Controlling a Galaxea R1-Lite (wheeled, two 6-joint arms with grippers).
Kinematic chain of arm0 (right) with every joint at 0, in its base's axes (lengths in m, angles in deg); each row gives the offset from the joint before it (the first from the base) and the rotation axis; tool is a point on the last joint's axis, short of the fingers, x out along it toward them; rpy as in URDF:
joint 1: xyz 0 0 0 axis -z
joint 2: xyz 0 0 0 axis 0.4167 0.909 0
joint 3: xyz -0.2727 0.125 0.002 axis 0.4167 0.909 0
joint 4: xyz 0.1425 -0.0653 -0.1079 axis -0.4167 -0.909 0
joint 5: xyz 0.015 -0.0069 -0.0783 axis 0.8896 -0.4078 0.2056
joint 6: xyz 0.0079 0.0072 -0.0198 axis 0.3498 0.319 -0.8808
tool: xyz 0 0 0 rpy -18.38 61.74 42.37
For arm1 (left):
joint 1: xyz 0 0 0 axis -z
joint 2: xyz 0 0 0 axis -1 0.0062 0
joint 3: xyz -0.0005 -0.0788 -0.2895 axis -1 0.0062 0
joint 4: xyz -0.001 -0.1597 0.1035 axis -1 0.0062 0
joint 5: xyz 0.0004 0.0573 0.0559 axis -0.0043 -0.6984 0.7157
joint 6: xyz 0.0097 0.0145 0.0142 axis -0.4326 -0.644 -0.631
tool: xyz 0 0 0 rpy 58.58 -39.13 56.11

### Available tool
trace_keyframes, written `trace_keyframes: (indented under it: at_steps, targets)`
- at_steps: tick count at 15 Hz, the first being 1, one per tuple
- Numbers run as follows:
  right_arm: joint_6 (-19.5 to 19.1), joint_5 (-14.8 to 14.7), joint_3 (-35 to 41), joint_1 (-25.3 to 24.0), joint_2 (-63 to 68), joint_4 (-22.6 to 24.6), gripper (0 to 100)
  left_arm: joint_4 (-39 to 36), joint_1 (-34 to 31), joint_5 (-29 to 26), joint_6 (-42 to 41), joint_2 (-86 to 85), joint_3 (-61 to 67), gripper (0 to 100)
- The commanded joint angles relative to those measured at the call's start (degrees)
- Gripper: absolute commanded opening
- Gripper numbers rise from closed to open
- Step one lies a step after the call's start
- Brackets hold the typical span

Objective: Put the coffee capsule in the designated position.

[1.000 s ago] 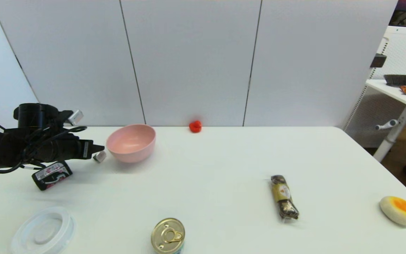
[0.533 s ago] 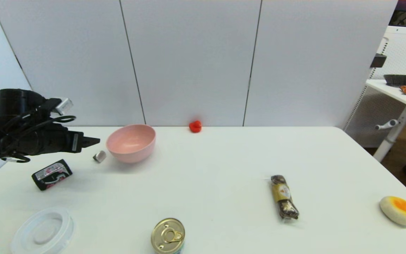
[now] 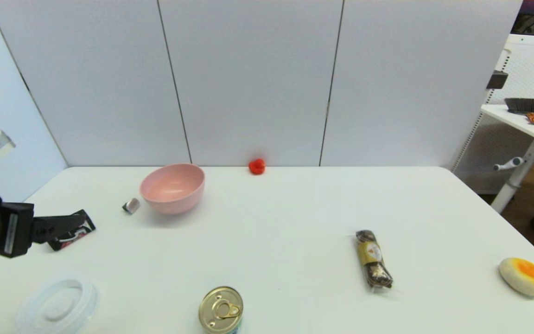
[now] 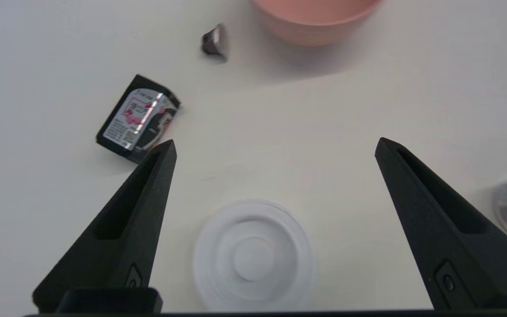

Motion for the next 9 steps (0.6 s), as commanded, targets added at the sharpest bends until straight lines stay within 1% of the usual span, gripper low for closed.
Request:
trace_keyframes:
  at_steps: [1, 2, 3, 4, 5, 6, 7, 8, 9]
  targets:
    - [0.0, 0.0, 0.0, 0.0, 0.1, 0.0, 100, -32.7, 5.6, 0.9, 1.9, -35.4, 35.9, 100]
    - [0.0, 0.0, 0.0, 0.0, 0.1, 0.0, 100, -35.1, 4.9, 2.4, 3.1, -41.5, 41.4, 100]
    - [0.0, 0.0, 0.0, 0.0, 0.1, 0.0, 100, -35.7, 4.4, 3.9, 3.5, -47.9, 45.4, 100]
    - [0.0, 0.0, 0.0, 0.0, 0.1, 0.0, 100, -33.0, 2.9, 4.8, 3.8, -49.7, 46.0, 100]
    - [0.0, 0.0, 0.0, 0.0, 0.1, 0.0, 100, -28.0, 1.9, 4.6, 3.8, -54.5, 46.0, 100]
    - [0.0, 0.0, 0.0, 0.1, 0.1, 0.0, 100, -18.6, 1.7, 5.2, 3.8, -61.7, 46.0, 100]
    - [-0.1, 0.0, 0.0, 0.0, 0.1, 0.1, 100, -13.7, 1.5, 6.5, 4.7, -63.2, 45.3, 100]
    - [0.0, 0.0, 0.0, 0.0, 0.1, 0.1, 100, -16.2, 1.5, 7.1, 5.5, -63.3, 45.9, 100]
    - [0.0, 0.0, 0.0, 0.0, 0.1, 0.1, 100, -16.3, 1.5, 7.5, 6.4, -63.2, 46.0, 100]
